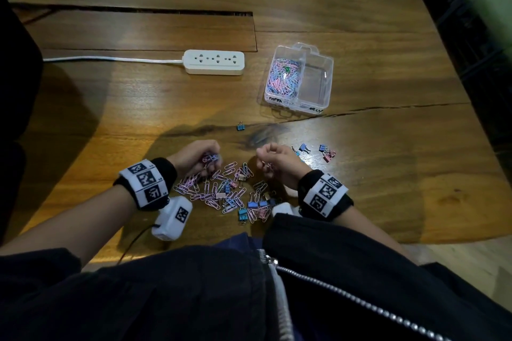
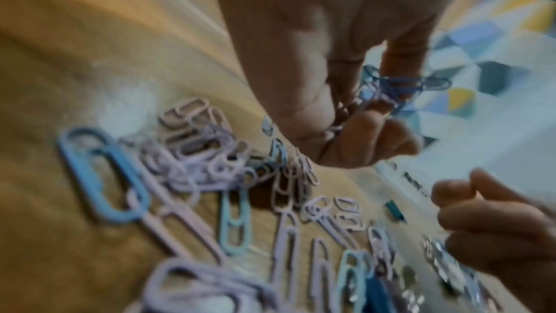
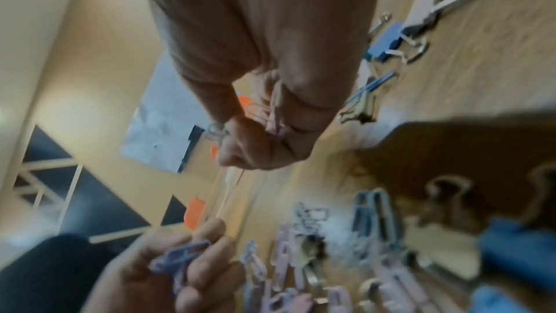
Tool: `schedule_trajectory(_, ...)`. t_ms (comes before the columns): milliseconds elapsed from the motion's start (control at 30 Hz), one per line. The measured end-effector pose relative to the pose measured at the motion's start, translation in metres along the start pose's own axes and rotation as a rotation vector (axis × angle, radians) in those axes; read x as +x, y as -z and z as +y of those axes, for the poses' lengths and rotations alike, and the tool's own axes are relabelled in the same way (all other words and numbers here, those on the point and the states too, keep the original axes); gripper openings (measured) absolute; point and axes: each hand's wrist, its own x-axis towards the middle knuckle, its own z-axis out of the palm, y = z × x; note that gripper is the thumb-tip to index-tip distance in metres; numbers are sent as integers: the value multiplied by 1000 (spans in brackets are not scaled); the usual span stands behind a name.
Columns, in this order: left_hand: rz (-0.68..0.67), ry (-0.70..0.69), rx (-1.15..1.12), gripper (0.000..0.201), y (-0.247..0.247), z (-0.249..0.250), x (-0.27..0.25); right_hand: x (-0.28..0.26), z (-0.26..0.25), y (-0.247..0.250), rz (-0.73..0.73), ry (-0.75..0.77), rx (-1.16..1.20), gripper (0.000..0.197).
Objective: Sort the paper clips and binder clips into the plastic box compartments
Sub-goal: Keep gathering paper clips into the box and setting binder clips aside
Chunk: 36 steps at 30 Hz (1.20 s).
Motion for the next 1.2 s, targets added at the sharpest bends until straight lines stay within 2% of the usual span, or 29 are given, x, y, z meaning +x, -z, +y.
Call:
schedule_trajectory(67,-13,3,-244,16,2,0,1,0,-6,-6,-24,-35,154,17)
schedule_trajectory(133,-22,20,-357,22,3,1,1,1,-11,-13,-56,-58,242,20)
schedule_trajectory(200,4,50,-378,29,3,3,1,5,-13,-21,-45,-70,158,23)
schedule_trajectory(233,36,74,-355,32,4,5,1,8,-13,-25,-18,-62,23,24)
schedule_trajectory(300,152,90,-113,31,5,10,1,15,-11,-34,58,-12,-408,21)
schedule_trajectory(367,313,46,314,21,10,12,1,21,-7,-43,115,59,-817,17)
schedule_trajectory(433,395,7,651,18,15,11,-1,26,-2,-48,145,116,-1089,34)
schedule_trajectory(500,361,52,939,40,20,8,-2,29,-1,-48,137,168,-1240,46)
schedule_trajectory(533,324,72,1006,51,22,5,-2,30,-1,-47,112,181,-1290,46)
schedule_trajectory(633,216,44,1026,74,19,-2,-5,27,-1,-43,-28,202,-1389,24)
schedule_trajectory(700,148,26,1077,81,12,-8,-9,24,-2,-38,-79,171,-1395,14)
schedule_trajectory(800,106,0,1162,69,1,-16,-15,22,-4,-31,-57,114,-1297,21)
schedule_trajectory(900,93,-55,1185,41,-8,-20,-19,23,-3,-33,5,194,-1247,34)
schedule_trajectory(1000,101,-73,1194,19,-15,-22,-19,24,2,-42,-16,247,-1286,52)
schedule_trajectory(1100,110,-20,1125,16,-17,-21,-16,27,7,-51,-53,246,-1328,59)
schedule_trajectory(1200,112,35,997,19,-11,-18,-13,28,7,-56,-70,242,-1339,51)
